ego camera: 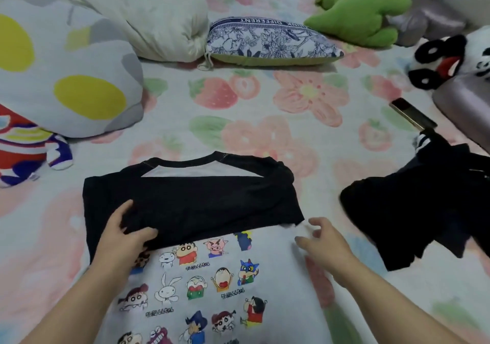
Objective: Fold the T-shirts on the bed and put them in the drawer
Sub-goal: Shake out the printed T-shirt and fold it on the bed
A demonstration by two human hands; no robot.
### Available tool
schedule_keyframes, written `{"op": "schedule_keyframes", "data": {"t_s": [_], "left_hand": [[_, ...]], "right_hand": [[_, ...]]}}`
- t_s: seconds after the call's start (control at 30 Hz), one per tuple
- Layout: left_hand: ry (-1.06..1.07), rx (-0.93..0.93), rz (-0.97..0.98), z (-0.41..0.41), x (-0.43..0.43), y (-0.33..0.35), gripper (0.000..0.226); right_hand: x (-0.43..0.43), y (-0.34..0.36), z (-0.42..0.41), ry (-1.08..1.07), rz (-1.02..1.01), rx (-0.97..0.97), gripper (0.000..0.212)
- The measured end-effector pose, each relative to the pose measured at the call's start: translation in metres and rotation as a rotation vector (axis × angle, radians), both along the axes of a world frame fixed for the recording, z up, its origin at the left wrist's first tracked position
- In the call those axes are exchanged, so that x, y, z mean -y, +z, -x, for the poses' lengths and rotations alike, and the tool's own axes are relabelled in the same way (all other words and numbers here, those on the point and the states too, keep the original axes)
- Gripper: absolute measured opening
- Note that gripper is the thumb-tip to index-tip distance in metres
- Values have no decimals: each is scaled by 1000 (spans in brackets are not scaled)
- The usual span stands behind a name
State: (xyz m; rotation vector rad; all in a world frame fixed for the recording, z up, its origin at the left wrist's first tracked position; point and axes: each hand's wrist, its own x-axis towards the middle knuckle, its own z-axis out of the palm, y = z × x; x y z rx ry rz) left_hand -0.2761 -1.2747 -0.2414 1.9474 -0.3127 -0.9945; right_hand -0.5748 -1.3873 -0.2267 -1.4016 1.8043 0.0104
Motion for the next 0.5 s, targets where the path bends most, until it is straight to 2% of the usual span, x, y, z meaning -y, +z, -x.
{"op": "schedule_keyframes", "data": {"t_s": [0.07, 0.13, 0.17, 0.23, 0.3, 0.37, 0.43, 0.5], "left_hand": [[176, -264, -33, -11, 5, -11, 53], [215, -280, -73, -22, 14, -17, 41], [190, -224, -89, -25, 19, -18, 31], [66, 23, -59, -32, 27, -19, 16], [-70, 386, 101, -42, 34, -12, 23], [-63, 641, 213, -69, 32, -12, 25], [-112, 733, 93, -98, 20, -27, 37], [-268, 781, -109, -111, -3, -51, 48]], "right_hand": [[6, -11, 0, -108, 36, 64, 50], [16, -20, -3, -227, 86, 134, 42], [21, -24, -6, -257, 116, 152, 41], [29, -29, -13, -213, 170, 178, 45], [33, -34, -22, -76, 179, 207, 55], [31, -40, -29, 127, 171, 79, 70], [27, -48, -31, 233, 242, -70, 73], [24, -52, -30, 262, 360, -124, 66]]}}
